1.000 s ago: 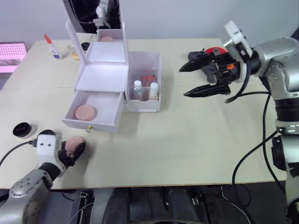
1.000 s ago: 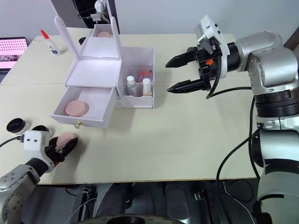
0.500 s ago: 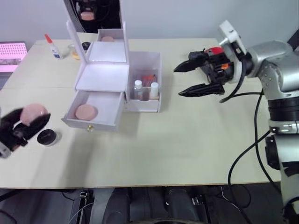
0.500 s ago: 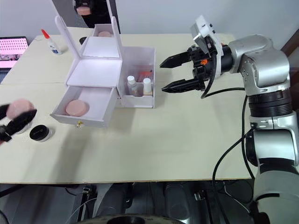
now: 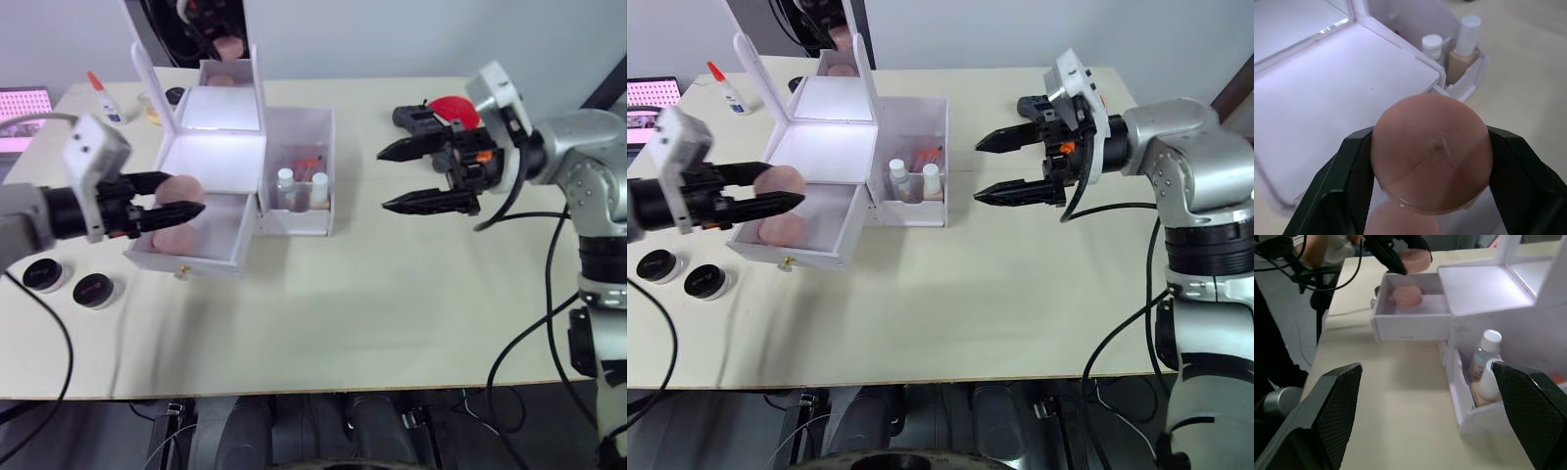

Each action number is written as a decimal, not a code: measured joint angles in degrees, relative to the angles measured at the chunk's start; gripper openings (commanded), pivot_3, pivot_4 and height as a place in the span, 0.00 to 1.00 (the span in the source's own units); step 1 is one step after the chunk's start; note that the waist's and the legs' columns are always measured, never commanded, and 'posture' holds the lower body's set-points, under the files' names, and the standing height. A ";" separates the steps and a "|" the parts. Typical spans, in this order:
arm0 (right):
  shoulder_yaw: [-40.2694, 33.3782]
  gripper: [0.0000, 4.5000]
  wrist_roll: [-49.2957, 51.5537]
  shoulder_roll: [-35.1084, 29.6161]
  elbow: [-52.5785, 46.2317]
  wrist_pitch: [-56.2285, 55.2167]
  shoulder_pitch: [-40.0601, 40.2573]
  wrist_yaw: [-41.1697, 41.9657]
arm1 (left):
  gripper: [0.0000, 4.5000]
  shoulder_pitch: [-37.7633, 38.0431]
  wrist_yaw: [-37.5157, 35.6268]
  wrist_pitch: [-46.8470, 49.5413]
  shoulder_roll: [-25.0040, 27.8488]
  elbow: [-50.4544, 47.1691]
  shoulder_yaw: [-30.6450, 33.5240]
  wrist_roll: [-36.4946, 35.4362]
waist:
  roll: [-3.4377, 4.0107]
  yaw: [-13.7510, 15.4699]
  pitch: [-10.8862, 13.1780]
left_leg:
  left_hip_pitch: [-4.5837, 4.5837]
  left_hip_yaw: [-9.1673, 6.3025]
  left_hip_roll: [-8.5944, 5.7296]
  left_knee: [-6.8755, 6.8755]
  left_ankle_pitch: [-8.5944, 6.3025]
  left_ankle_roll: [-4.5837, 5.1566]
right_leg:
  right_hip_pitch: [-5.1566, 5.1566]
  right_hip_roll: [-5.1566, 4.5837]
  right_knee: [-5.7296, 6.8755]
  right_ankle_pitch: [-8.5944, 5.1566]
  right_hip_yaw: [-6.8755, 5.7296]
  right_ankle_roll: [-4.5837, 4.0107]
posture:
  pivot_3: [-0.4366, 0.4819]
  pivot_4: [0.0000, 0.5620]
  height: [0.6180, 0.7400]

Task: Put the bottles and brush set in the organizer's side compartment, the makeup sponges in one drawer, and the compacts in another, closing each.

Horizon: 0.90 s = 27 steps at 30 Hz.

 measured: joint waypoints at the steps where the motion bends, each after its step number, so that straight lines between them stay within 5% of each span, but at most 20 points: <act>1: -0.28 1.00 0.32 -0.27 -0.74 0.42 0.42 -0.58 | 0.60 -1.26 -0.64 -0.22 -0.59 1.10 -1.65 1.17 | 0.00 -0.03 0.00 | 0.00 0.00 0.02 0.01 0.00 0.00 | 0.00 0.02 0.00 0.00 0.00 0.00 | 0.48 0.27 1.00; 10: -2.83 1.00 2.02 -3.04 -4.05 1.95 3.40 -3.92 | 0.60 -3.98 -8.77 -5.27 -3.10 5.87 -9.56 9.51 | 0.00 0.00 0.00 | -0.01 0.02 0.03 0.05 0.00 0.00 | 0.00 0.01 -0.01 0.00 0.01 -0.03 | 0.48 0.27 1.00; 21: -3.20 1.00 4.12 -3.06 -5.68 1.93 4.16 -5.88 | 0.60 -3.49 -12.68 -6.40 -5.40 5.04 -10.87 13.13 | 0.00 0.00 0.00 | -0.01 0.01 0.04 0.11 0.01 0.01 | 0.01 0.01 0.01 0.00 0.02 -0.02 | 0.48 0.27 1.00; 24: -3.21 1.00 4.18 -3.14 -5.83 1.93 4.15 -6.18 | 0.93 -3.59 -13.09 -6.37 -5.43 5.24 -10.63 13.51 | 0.00 0.01 0.00 | -0.02 0.01 0.04 0.14 0.01 0.01 | 0.03 0.01 0.01 0.01 0.01 -0.03 | 0.48 0.27 1.00; 27: -3.10 1.00 4.18 -3.20 -6.01 1.96 4.01 -6.47 | 0.99 -4.18 -13.52 -6.25 -5.49 5.36 -9.65 13.47 | 0.00 0.02 0.00 | -0.02 0.01 0.04 0.14 0.01 0.01 | 0.03 0.01 0.01 0.00 0.01 -0.03 | 0.48 0.27 1.00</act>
